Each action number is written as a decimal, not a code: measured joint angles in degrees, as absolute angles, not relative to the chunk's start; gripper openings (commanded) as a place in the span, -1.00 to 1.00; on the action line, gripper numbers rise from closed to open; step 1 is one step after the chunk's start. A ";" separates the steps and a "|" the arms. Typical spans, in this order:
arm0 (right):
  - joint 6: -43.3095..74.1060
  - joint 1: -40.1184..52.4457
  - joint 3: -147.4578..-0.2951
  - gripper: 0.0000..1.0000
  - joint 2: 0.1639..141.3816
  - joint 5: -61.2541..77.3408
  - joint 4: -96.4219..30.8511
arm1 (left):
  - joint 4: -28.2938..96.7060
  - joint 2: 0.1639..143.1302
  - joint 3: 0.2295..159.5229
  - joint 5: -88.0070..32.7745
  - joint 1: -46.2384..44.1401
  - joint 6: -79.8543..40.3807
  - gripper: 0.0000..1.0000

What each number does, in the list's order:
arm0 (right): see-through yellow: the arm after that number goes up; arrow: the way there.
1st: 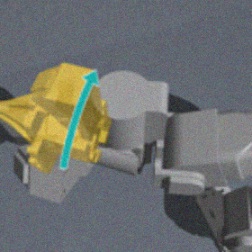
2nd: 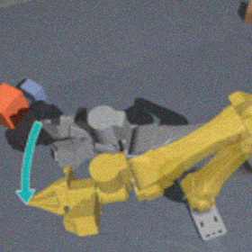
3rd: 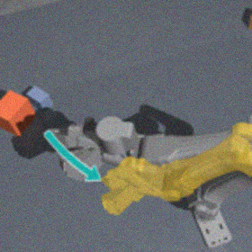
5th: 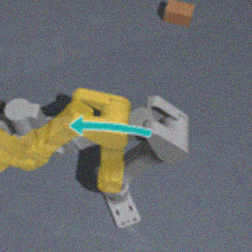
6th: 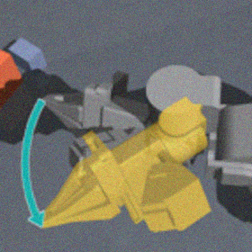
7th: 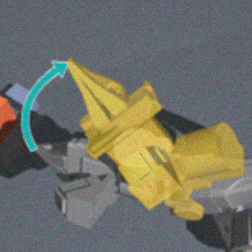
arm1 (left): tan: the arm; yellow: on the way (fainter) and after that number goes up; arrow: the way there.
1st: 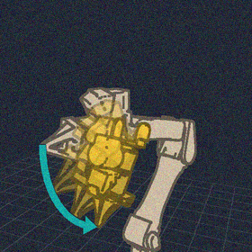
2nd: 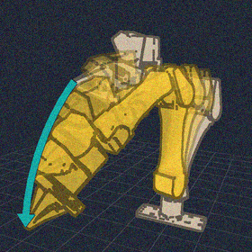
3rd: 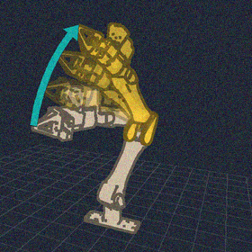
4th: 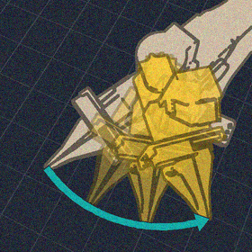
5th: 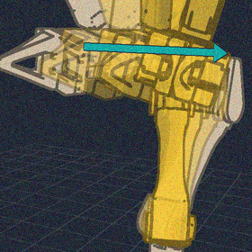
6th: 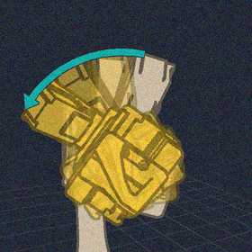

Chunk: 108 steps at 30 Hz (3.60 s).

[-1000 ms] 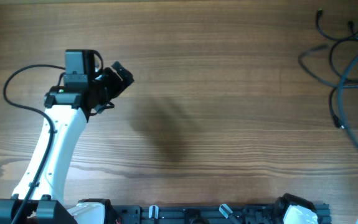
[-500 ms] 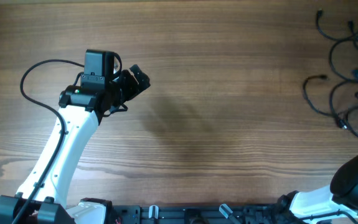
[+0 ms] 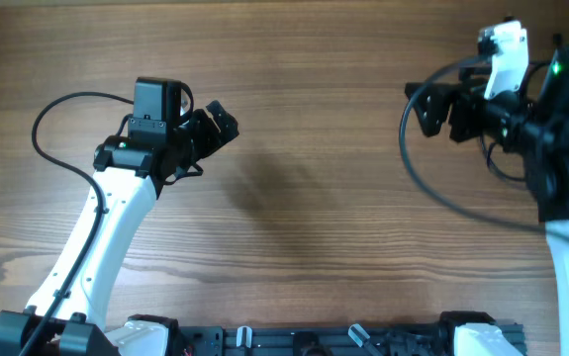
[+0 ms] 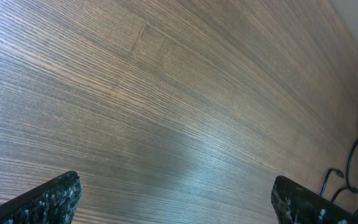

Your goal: Untangle cables

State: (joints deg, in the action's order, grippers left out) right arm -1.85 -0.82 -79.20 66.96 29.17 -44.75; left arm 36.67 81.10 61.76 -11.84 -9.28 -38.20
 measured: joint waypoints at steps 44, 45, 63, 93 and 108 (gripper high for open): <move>-8.84 3.73 -1.15 0.99 1.37 19.46 16.71 | 36.84 81.10 61.76 -11.64 -9.28 -38.17 1.00; -7.97 3.77 -0.89 0.99 1.04 19.44 12.82 | 36.84 81.10 61.76 -11.64 -9.28 -38.17 1.00; -7.09 3.88 -0.36 0.99 0.89 19.42 1.32 | 36.84 81.10 61.76 -11.64 -9.28 -38.17 1.00; -7.07 3.88 -0.36 1.00 1.06 19.42 1.30 | 0.91 7.99 2.42 -10.39 -2.22 -7.55 1.00; -7.07 3.88 -0.36 0.99 1.06 19.42 1.30 | 3.44 0.80 0.82 -10.39 -2.24 -7.55 1.00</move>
